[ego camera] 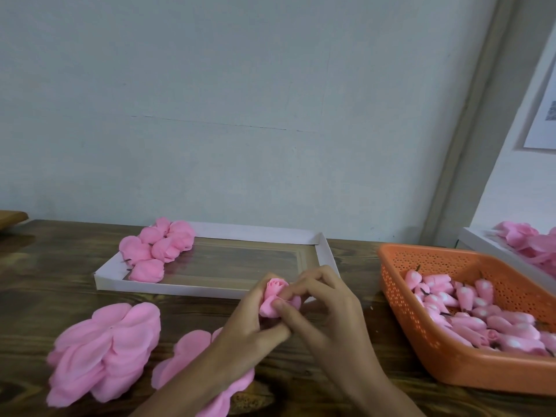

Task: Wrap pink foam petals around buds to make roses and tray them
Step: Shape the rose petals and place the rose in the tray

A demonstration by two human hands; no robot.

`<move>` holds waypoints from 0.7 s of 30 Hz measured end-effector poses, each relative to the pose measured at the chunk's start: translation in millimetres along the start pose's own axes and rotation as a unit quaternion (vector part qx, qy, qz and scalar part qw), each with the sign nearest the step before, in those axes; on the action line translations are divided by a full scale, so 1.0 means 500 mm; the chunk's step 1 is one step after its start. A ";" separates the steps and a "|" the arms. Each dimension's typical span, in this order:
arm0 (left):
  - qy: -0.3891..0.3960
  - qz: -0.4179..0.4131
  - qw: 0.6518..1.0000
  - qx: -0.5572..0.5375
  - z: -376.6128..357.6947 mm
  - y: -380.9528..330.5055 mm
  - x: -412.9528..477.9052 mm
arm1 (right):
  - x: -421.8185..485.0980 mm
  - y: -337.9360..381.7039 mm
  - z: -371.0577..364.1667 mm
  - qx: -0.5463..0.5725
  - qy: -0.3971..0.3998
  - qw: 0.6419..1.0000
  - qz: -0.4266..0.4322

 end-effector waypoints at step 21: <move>-0.127 0.092 0.982 -0.102 0.053 0.046 0.029 | -0.001 -0.030 0.001 0.126 0.001 0.989 -0.082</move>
Point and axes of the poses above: each hand's wrist, its own x-axis towards the middle knuckle, its own z-axis out of the back of the hand, y = z × x, the point moved 7 cm from there along x, towards the middle knuckle, and after that the axes turned 8 degrees about z, right-handed, at the moved point
